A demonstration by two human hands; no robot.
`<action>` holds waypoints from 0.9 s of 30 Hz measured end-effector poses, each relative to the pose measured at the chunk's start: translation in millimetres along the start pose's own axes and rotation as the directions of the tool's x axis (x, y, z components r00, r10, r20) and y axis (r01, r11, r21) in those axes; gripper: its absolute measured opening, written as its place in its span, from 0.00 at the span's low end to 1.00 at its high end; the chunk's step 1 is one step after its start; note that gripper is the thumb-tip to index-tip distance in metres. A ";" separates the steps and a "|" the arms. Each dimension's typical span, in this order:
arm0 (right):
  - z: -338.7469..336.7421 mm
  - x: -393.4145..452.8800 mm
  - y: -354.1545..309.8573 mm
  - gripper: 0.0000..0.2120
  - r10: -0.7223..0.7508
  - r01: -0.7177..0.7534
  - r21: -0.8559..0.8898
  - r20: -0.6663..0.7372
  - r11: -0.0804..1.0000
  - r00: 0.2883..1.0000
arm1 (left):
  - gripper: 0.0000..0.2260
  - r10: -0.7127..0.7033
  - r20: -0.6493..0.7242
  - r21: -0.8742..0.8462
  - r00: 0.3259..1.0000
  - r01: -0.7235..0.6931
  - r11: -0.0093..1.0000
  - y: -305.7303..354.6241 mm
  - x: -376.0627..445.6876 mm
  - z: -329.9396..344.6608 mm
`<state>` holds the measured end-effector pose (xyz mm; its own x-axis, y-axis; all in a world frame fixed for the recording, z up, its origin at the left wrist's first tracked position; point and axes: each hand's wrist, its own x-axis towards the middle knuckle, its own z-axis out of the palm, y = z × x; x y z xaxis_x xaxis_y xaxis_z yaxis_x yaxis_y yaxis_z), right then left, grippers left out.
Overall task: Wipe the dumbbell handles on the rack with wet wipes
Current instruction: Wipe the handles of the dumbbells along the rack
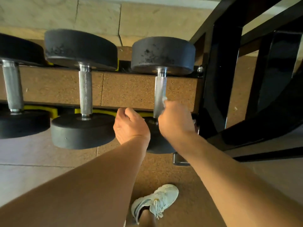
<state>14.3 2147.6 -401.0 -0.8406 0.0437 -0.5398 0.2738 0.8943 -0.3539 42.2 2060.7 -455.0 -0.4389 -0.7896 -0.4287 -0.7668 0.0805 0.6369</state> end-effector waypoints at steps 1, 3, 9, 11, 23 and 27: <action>1.5 -9.1 6.3 0.18 -0.045 0.047 -0.073 0.035 0.996 0.998 | 0.15 0.004 -0.001 0.007 1.000 -0.004 1.000 0.0 -0.7 -0.4; -2.2 -19.9 13.4 0.18 -0.102 0.117 -0.154 0.106 0.981 0.989 | 0.15 0.016 -0.008 0.010 1.000 -0.016 1.000 1.7 -3.4 -2.0; -23.7 -14.4 0.8 0.11 -0.332 0.400 -0.384 0.233 0.832 0.914 | 0.15 -0.010 -0.006 0.037 1.000 0.010 0.999 8.5 -3.4 -1.7; -22.2 -14.1 -1.3 0.12 -0.326 0.403 -0.424 0.246 0.811 0.913 | 0.15 -0.018 0.026 0.056 1.000 0.017 0.998 8.6 -2.7 -2.0; 17.1 -97.0 -113.1 0.09 0.141 0.012 0.722 -0.151 0.692 0.978 | 0.13 0.329 0.436 -0.111 0.838 -0.313 0.943 -17.6 43.2 -165.6; 60.2 -93.5 -172.7 0.11 0.176 -0.237 0.885 0.180 0.401 0.968 | 0.15 0.147 0.460 -0.170 0.876 -0.076 0.983 -18.1 105.1 -212.7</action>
<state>73.7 1962.3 -335.4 -0.6814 0.1198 -0.7220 0.7227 -0.0453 -0.6896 109.6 1846.9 -375.4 -0.7128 -0.3999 -0.5762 -0.6404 0.0363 0.7672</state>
